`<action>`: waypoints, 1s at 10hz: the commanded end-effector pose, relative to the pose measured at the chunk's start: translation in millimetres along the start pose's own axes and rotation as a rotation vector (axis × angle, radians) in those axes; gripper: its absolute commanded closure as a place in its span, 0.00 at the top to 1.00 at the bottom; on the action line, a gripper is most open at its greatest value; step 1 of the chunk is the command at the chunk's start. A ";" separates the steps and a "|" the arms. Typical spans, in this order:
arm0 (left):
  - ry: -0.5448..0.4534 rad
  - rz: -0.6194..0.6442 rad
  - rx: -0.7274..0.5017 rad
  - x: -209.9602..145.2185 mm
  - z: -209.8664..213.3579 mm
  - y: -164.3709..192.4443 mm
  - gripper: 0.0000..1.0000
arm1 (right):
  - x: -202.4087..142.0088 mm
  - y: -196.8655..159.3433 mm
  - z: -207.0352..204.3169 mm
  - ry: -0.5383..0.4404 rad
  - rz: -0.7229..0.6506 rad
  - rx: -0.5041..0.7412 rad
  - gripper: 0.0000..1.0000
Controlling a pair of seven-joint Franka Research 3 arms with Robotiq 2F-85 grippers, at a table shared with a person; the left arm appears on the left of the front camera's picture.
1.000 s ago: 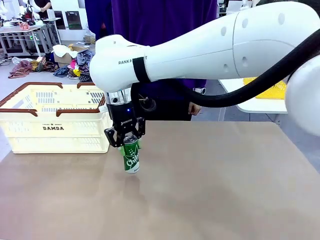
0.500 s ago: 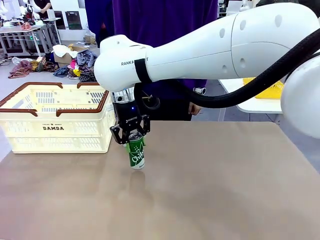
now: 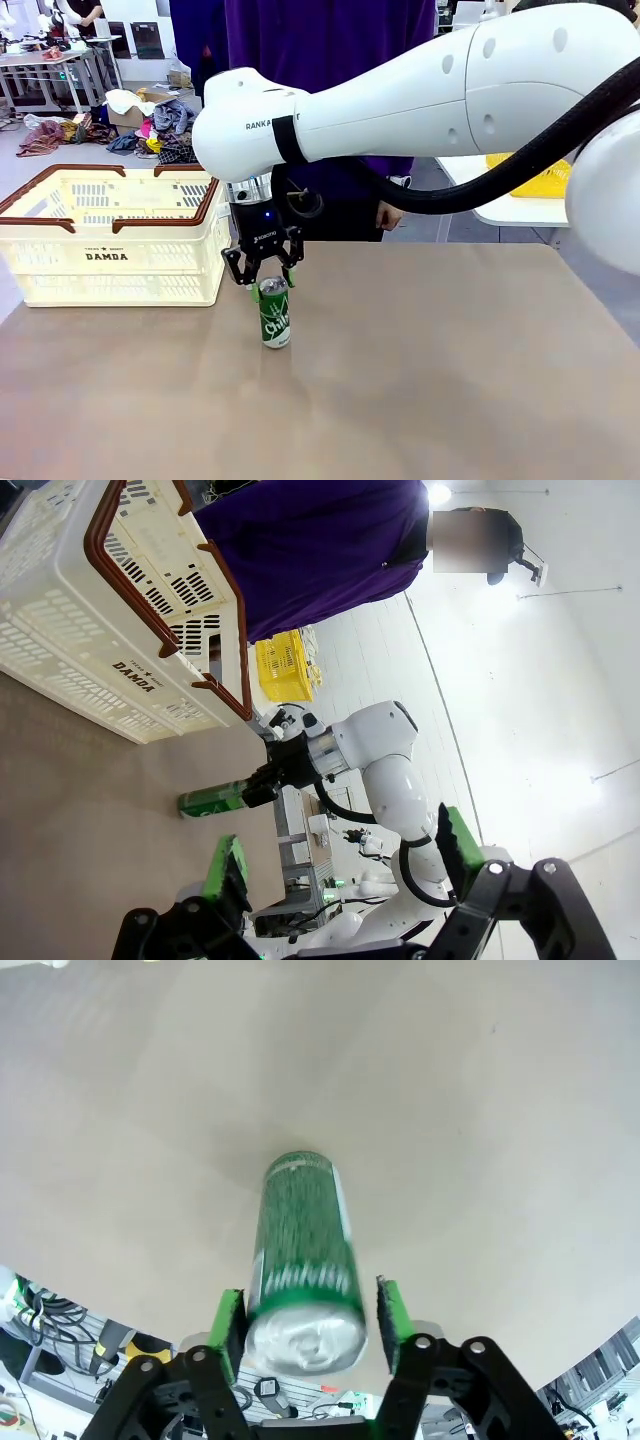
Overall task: Place the drinks into the Shopping basket.
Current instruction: Pick up one drink and place it into the Shopping basket.
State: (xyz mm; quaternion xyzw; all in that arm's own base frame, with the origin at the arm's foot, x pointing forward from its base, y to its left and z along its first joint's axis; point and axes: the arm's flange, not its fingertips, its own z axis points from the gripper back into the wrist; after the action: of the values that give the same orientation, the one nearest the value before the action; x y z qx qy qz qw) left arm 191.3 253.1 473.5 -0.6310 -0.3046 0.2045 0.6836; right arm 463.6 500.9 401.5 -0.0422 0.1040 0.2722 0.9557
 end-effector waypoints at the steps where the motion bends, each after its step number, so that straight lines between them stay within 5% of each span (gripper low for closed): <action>1: -0.001 0.002 -0.022 0.0 0.8 -2.6 1.00 | -14.3 -2.9 3.1 -0.020 -0.021 0.015 1.00; 4: -0.001 0.002 -0.022 0.0 0.8 -2.6 1.00 | -24.4 -13.9 25.7 -0.055 -0.031 0.030 1.00; 6: -0.001 0.002 -0.022 0.0 0.8 -2.6 1.00 | -53.0 -45.1 84.5 -0.012 -0.096 0.151 1.00; 8: -0.001 0.002 -0.022 0.0 0.8 -2.6 1.00 | -123.9 -127.3 153.5 -0.039 -0.120 0.405 1.00; 10: -0.001 0.002 -0.022 0.0 0.8 -2.6 1.00 | -213.7 -237.7 165.1 -0.129 -0.259 0.613 1.00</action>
State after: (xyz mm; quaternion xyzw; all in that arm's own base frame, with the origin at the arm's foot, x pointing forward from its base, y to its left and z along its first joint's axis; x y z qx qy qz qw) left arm 191.3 253.3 473.4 -0.6310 -0.3046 0.2050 0.6835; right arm 459.4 293.1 635.6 0.1931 0.1214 0.1510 0.9619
